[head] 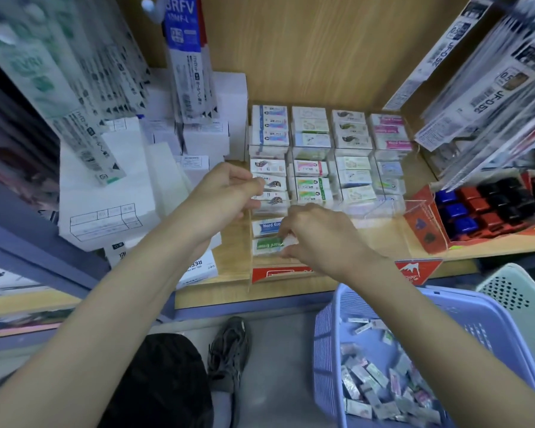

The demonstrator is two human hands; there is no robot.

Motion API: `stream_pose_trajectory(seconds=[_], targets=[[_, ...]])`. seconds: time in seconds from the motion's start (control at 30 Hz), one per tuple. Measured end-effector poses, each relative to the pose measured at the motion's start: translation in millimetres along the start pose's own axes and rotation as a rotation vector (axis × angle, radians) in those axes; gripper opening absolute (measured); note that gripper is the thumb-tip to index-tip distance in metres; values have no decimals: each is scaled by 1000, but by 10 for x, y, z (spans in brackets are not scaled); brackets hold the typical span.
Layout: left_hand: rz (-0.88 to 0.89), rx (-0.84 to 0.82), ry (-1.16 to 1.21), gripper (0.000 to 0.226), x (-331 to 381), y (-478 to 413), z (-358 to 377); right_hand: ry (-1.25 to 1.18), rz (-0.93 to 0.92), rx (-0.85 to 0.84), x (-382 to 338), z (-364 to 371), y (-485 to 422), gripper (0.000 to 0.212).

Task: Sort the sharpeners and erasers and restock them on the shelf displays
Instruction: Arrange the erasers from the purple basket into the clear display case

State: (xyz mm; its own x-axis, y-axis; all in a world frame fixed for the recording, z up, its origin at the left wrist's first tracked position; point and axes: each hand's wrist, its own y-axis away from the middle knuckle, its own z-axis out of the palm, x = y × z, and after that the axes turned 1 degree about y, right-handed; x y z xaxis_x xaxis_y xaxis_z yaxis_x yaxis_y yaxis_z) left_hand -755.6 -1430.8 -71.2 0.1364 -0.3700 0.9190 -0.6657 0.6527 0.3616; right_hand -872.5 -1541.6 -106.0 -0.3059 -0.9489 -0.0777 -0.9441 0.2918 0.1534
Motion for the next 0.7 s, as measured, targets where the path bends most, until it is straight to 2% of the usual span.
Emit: stream_pose_trajectory(seconds=[0.07,0.13,0.2,0.33,0.47,0.7], targets=[[7,5,-4,21,0,3,-11,48,4,52,-28,11,9,25],[13,8,-9,21,-2,6,-24,-21,-20,56,-7,-34,13,25],[15,12,-17,21,2,11,-34,-87,-57,-4,41,-101,14,28],[14,17,-14,19,27,10,-27,-37,-86,-101,87,-113,2,29],[20,15,-9,20,54,4,8,-27,-63,-126,87,-97,2,30],[42,22,-21,22,54,-30,28,90,-25,-7,-84,35,25,27]])
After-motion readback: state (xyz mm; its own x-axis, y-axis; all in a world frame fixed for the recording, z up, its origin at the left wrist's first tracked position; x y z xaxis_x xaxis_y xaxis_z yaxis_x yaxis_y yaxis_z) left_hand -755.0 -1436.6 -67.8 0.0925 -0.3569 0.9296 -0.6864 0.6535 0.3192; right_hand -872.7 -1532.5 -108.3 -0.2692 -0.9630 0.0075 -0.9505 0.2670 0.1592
